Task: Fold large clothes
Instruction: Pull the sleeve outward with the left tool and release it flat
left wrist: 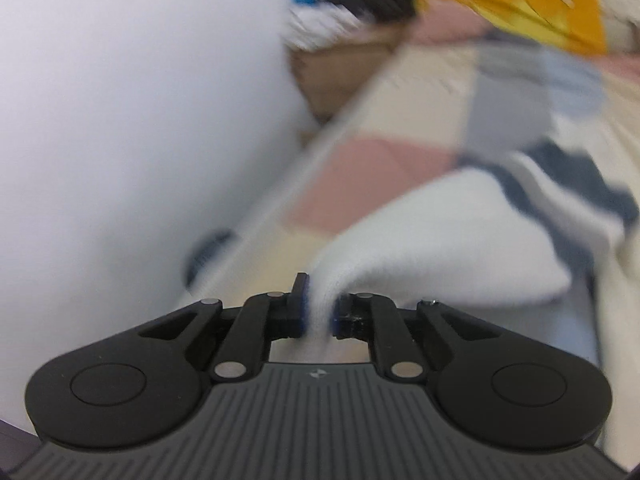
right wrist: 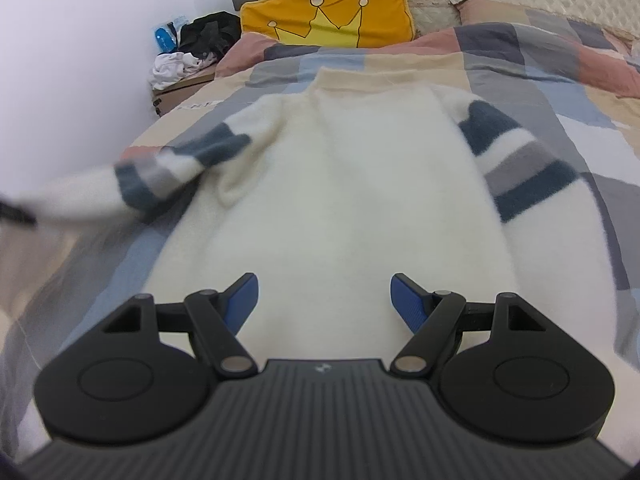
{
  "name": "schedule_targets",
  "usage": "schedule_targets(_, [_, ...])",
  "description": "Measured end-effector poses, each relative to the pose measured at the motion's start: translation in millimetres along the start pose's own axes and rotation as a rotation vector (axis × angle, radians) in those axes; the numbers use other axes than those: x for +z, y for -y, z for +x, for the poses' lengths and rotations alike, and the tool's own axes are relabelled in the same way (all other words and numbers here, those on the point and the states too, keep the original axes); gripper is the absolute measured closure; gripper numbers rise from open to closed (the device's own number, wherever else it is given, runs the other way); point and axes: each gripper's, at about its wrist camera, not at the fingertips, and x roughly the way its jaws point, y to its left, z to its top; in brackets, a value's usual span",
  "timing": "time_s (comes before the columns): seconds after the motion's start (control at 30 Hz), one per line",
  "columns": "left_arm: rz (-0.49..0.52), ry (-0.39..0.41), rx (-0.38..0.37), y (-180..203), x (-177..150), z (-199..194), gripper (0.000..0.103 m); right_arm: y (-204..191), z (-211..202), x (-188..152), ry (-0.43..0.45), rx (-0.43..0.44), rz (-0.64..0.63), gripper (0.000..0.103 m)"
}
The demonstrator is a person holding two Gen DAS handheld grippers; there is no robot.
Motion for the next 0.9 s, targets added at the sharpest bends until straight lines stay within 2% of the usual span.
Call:
schedule_targets(0.13, [0.002, 0.082, 0.08, -6, 57, 7, 0.09, 0, 3, 0, -0.009, 0.015, -0.005, 0.028])
schedule_targets(0.27, [0.001, 0.146, 0.103, -3, 107, 16, 0.09, 0, 7, 1, -0.012, 0.023, -0.015, 0.028])
schedule_targets(0.4, [0.057, 0.194, 0.145, 10, 131, 38, 0.09, -2, 14, 3, -0.017, 0.038, -0.021, 0.028])
schedule_targets(0.5, [0.118, 0.2, 0.173, 12, 126, 75, 0.09, -3, 19, 4, -0.022, 0.044, -0.017, 0.028])
schedule_targets(0.6, [0.135, 0.134, 0.19, 10, 98, 120, 0.09, -4, 24, 5, -0.028, 0.046, -0.011, 0.028])
schedule_targets(0.7, [0.092, 0.035, 0.165, 1, 66, 162, 0.09, -5, 30, 7, -0.041, 0.049, -0.001, 0.028])
schedule_targets(0.9, [0.072, -0.004, 0.092, -5, 28, 201, 0.09, -9, 39, 8, -0.069, 0.049, -0.008, 0.028])
